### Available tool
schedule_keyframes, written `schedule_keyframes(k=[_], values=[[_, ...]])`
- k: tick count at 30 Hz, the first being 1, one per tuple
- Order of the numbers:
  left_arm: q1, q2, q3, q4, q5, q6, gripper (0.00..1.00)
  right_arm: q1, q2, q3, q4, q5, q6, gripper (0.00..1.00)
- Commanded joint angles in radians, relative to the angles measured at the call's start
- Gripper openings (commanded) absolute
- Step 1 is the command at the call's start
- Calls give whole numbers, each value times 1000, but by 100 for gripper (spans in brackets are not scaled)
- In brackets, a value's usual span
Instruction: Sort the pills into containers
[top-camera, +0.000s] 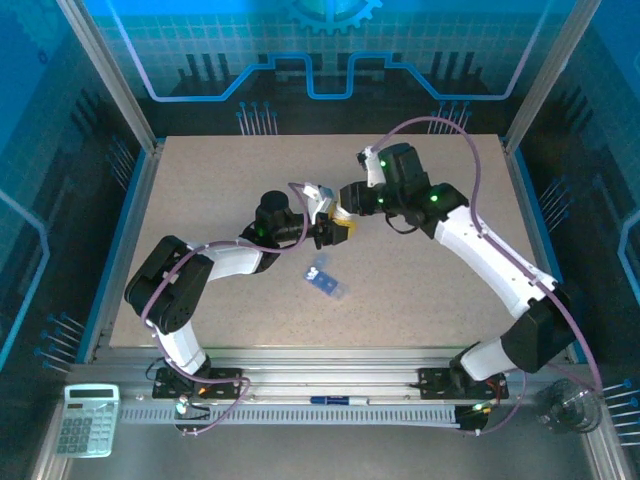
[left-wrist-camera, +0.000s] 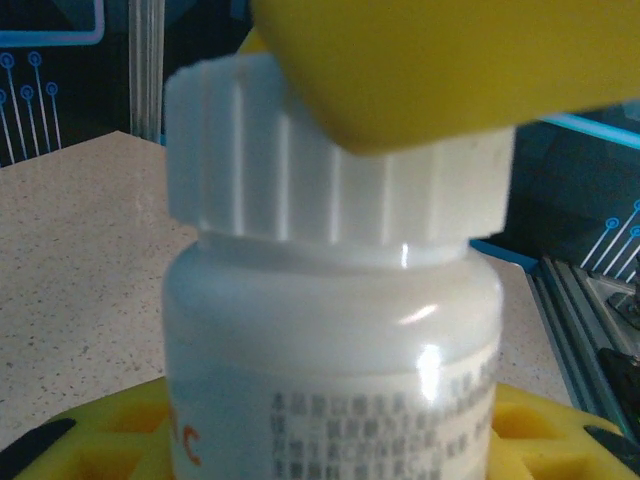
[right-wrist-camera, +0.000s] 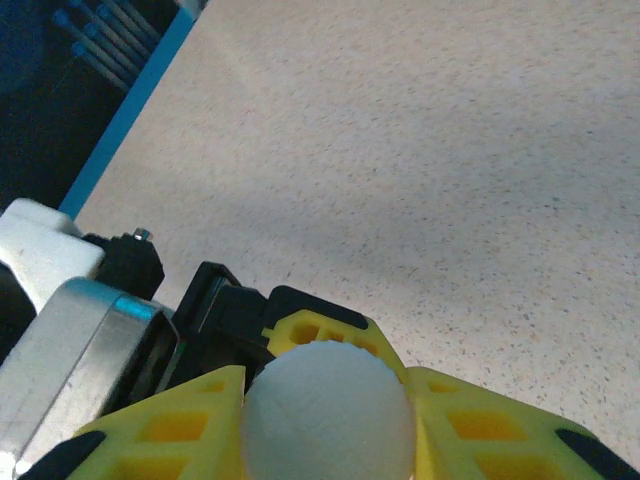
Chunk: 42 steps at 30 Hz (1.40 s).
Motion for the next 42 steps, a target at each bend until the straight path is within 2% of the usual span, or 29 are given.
schedule_keyframes(k=[1, 7, 12, 18, 22, 26, 33, 42], values=[[-2, -25, 40, 73, -1, 2, 0, 91, -9, -68, -5, 132, 151, 38], [-3, -27, 35, 72, -1, 3, 0, 62, -9, -7, -18, 81, 140, 46], [-2, -27, 35, 72, 1, 4, 0, -28, -61, 39, -52, -26, 103, 65], [-3, -19, 44, 70, 9, 5, 0, -145, -116, 42, -70, -175, 25, 78], [-2, -15, 48, 69, 15, 7, 0, -208, -70, 63, -66, -364, -94, 80], [-2, -19, 51, 52, 20, 16, 0, -207, -7, 112, -119, -437, -241, 82], [-3, -22, 57, 34, 23, 21, 0, -179, 50, 151, -152, -447, -297, 82], [-2, -21, 58, 32, 24, 19, 0, -172, 86, 161, -148, -460, -290, 76]])
